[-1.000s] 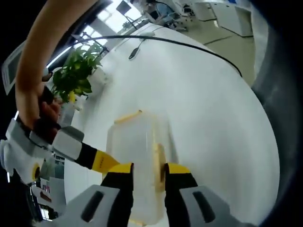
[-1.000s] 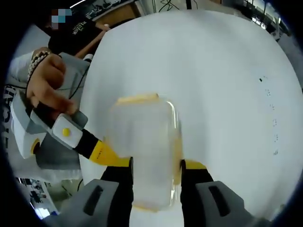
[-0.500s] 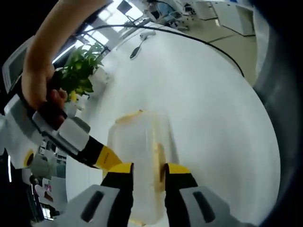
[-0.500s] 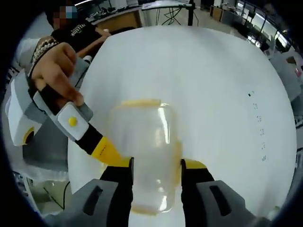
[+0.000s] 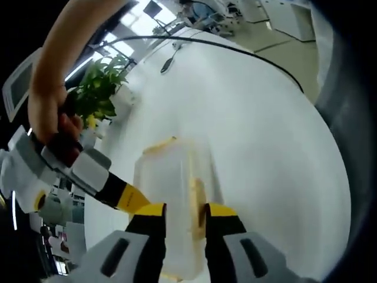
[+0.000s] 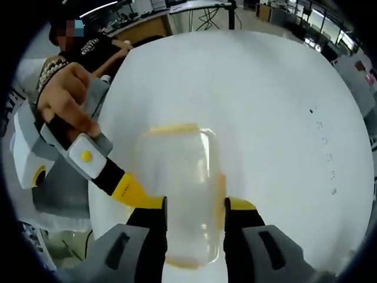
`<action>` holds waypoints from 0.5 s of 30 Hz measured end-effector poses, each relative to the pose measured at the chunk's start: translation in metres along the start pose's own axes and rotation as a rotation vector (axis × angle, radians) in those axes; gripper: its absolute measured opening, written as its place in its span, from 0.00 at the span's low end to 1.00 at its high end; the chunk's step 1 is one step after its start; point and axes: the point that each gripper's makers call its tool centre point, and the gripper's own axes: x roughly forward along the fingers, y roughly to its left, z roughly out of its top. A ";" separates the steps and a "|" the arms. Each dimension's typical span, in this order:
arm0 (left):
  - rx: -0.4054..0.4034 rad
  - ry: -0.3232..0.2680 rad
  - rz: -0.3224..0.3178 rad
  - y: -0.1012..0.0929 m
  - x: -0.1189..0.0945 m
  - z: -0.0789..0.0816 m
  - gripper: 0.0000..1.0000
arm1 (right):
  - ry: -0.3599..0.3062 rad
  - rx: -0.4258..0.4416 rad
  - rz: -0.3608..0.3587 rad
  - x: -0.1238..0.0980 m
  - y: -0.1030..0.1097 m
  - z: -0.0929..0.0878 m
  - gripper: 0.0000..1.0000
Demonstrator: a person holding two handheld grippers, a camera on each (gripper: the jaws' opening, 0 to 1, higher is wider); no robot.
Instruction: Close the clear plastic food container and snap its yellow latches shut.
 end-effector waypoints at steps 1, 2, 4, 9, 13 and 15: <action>-0.001 0.000 0.000 0.000 0.000 0.000 0.19 | 0.001 0.012 0.000 0.000 -0.001 0.001 0.30; 0.001 0.000 -0.002 0.000 0.000 0.000 0.19 | 0.000 0.023 0.002 -0.001 -0.004 0.001 0.28; 0.005 0.003 -0.002 0.000 0.000 0.000 0.19 | -0.005 0.034 0.004 -0.001 -0.005 0.001 0.26; 0.017 0.008 0.008 -0.001 0.001 0.000 0.19 | -0.013 0.037 0.015 -0.001 -0.004 0.001 0.25; 0.020 0.009 0.008 -0.002 0.002 0.001 0.19 | 0.003 0.049 0.053 0.002 -0.004 0.001 0.26; 0.019 0.010 0.009 -0.002 0.002 0.000 0.19 | 0.020 0.045 0.059 0.002 -0.003 0.001 0.25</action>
